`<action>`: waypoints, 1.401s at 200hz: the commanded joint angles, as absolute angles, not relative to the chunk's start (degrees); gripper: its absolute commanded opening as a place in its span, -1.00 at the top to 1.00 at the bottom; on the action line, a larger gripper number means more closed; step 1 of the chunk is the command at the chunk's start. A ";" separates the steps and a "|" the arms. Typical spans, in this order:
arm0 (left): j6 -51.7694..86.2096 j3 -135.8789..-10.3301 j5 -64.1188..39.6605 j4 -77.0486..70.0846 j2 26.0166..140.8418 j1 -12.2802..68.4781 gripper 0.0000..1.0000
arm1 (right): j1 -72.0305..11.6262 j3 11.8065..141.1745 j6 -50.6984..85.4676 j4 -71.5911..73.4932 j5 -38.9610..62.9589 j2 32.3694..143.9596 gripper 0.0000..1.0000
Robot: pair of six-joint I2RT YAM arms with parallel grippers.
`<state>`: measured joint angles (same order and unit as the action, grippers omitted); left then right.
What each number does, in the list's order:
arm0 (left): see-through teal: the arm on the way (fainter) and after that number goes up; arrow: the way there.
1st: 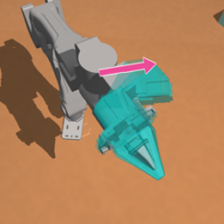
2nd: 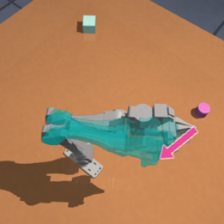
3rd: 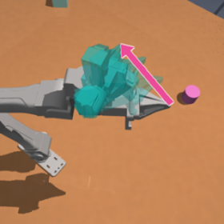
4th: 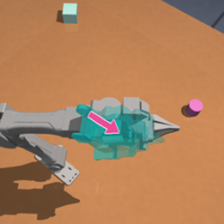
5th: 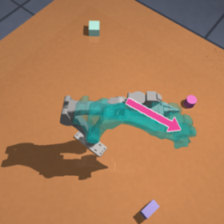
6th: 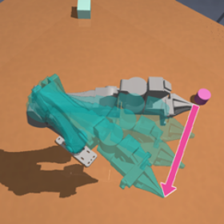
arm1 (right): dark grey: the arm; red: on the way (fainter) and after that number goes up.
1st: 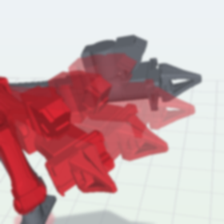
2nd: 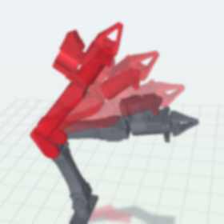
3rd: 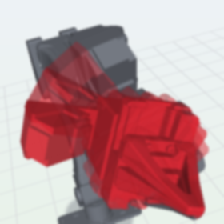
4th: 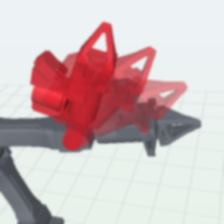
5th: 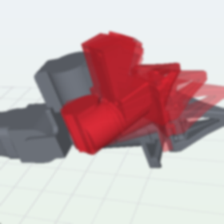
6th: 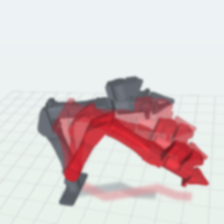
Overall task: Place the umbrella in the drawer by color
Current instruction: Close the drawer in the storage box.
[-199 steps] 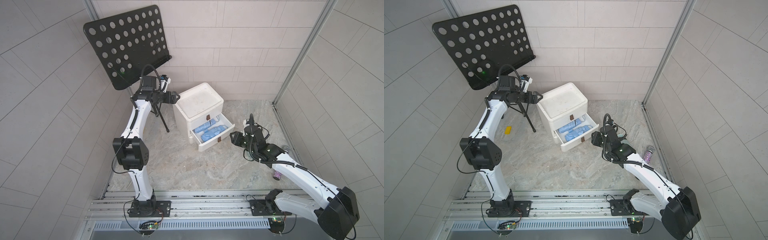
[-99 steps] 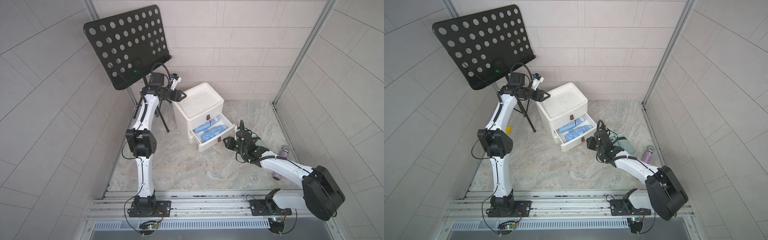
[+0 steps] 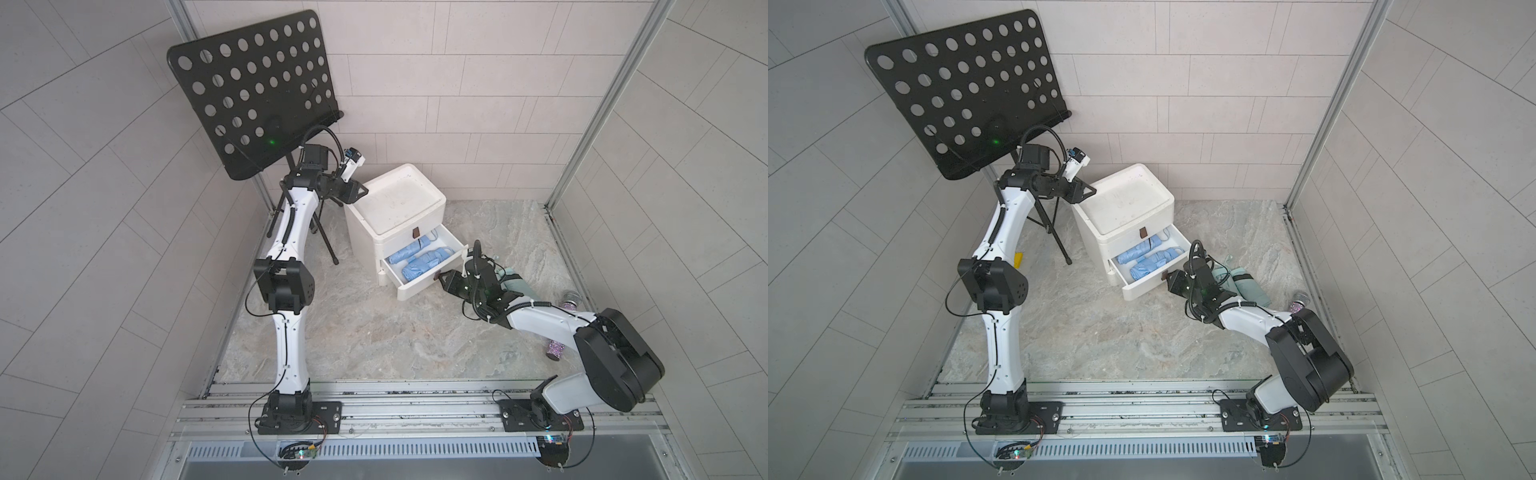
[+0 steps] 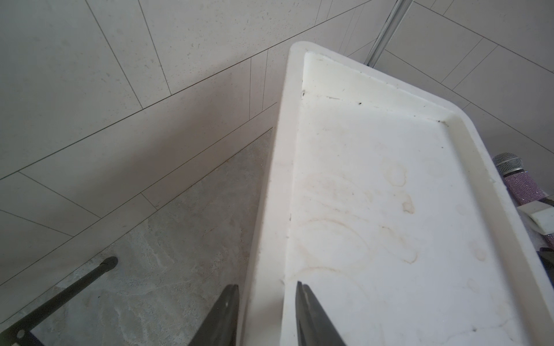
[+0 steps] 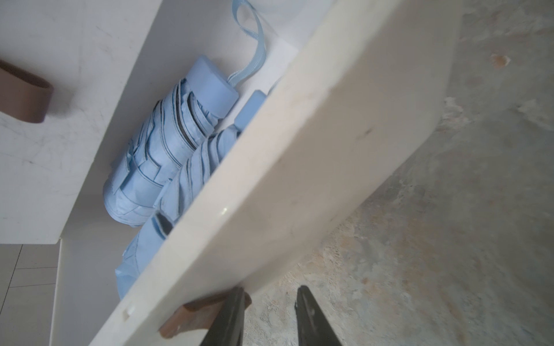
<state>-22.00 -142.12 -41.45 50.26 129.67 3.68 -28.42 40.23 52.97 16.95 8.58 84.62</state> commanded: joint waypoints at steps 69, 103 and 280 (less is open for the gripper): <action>-24.08 -142.56 -47.14 56.78 131.97 5.97 0.32 | -26.12 46.73 51.83 20.30 7.71 86.15 0.41; -23.71 -142.91 -47.55 56.87 132.30 5.98 0.32 | -23.13 48.62 51.35 18.54 7.56 87.31 0.41; -24.17 -144.23 -47.15 57.18 133.59 5.97 0.42 | -15.19 55.58 50.65 17.38 10.82 94.78 0.42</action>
